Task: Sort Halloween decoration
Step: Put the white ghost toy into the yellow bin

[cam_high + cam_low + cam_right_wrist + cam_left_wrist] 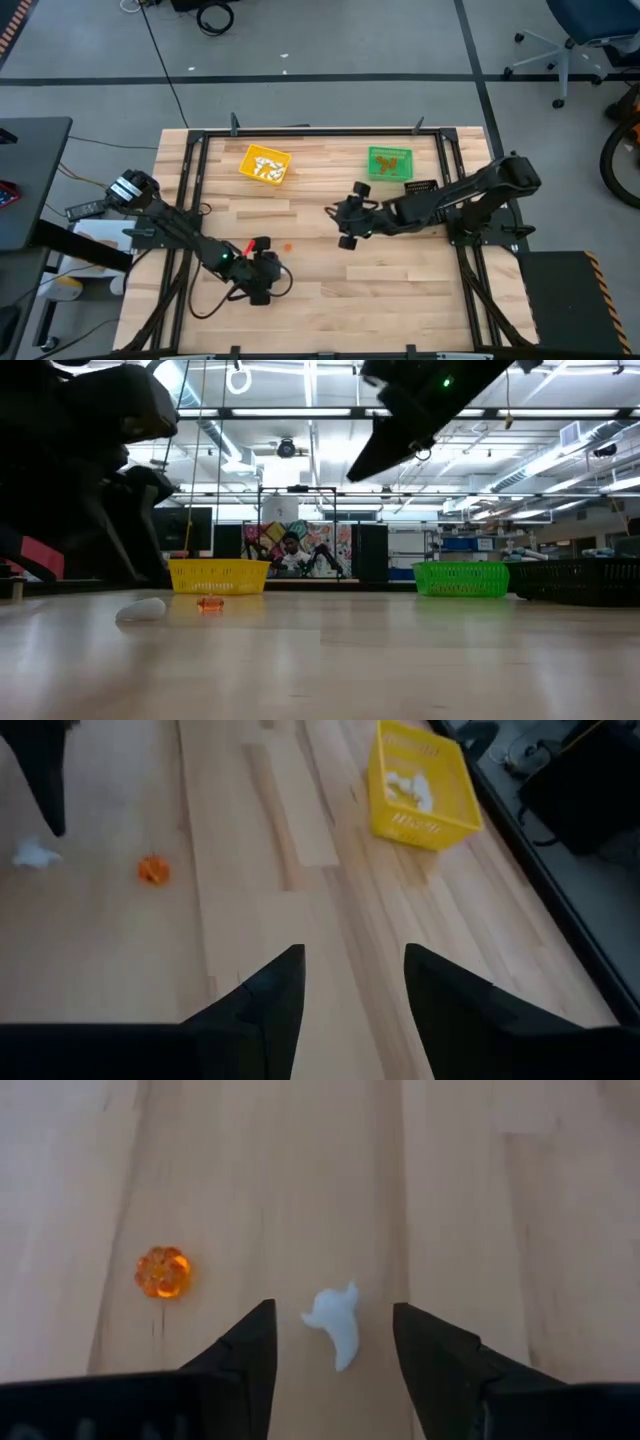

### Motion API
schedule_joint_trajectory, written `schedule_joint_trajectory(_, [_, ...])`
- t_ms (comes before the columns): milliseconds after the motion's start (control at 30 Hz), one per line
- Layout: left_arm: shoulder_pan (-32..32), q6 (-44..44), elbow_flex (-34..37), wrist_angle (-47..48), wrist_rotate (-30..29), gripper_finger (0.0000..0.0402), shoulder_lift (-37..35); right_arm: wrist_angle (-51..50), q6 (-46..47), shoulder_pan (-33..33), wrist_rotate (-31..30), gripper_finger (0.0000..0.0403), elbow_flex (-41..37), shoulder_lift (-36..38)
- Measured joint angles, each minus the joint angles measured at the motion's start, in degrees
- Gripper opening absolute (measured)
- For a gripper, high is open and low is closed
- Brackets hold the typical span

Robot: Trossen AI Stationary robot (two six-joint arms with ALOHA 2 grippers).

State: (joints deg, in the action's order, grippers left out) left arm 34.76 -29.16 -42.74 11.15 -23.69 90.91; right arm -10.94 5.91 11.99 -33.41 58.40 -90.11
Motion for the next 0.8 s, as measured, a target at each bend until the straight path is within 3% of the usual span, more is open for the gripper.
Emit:
schedule_joint_trajectory(267, [-0.15, -1.22, -0.02, -1.51, -1.15, 0.0178, 1.91, 1.97, -0.11, -0.48, 0.39, 0.0176, -0.03, -4.46])
schedule_joint_trajectory(533, [-0.20, -1.54, -0.17, -3.89, -1.50, 0.0173, 6.40, 3.02, -0.13, -0.46, 0.72, 0.0176, -0.03, -4.30])
schedule_joint_trajectory(800, [0.26, -1.73, -0.26, -3.53, -1.51, 0.0103, 6.87, 3.44, -0.13, -0.48, 1.53, 0.0176, -0.02, -4.28])
